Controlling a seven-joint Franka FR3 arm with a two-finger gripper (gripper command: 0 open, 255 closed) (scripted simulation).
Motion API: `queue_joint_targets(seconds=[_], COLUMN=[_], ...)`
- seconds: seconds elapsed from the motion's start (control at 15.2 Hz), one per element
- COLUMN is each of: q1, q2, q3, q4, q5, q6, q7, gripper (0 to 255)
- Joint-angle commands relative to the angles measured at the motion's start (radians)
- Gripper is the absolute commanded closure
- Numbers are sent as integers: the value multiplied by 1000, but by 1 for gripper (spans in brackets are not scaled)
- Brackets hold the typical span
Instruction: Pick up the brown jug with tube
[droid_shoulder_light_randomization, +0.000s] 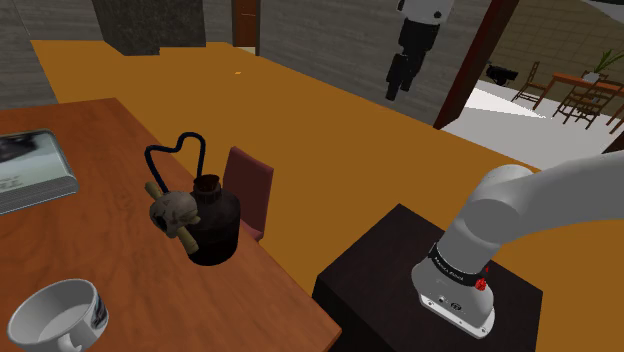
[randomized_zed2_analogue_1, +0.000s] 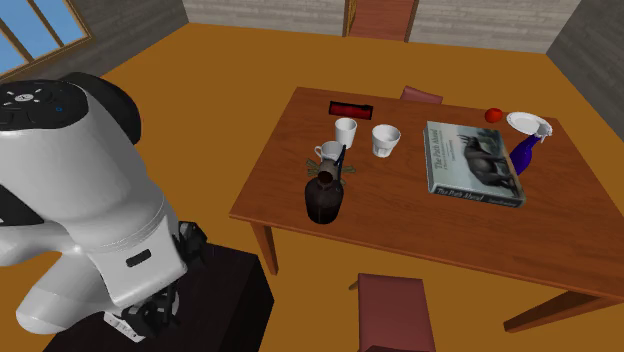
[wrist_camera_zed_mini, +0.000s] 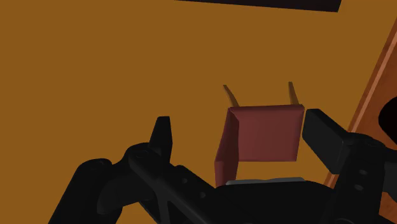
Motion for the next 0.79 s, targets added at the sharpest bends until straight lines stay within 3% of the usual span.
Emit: queue_joint_targets(seconds=[0.0,0.73], q1=[0,68], q2=[0,169], q3=[0,227], q4=[0,51], q5=[0,147], q6=[0,40], q7=[0,261], gripper=[0,0])
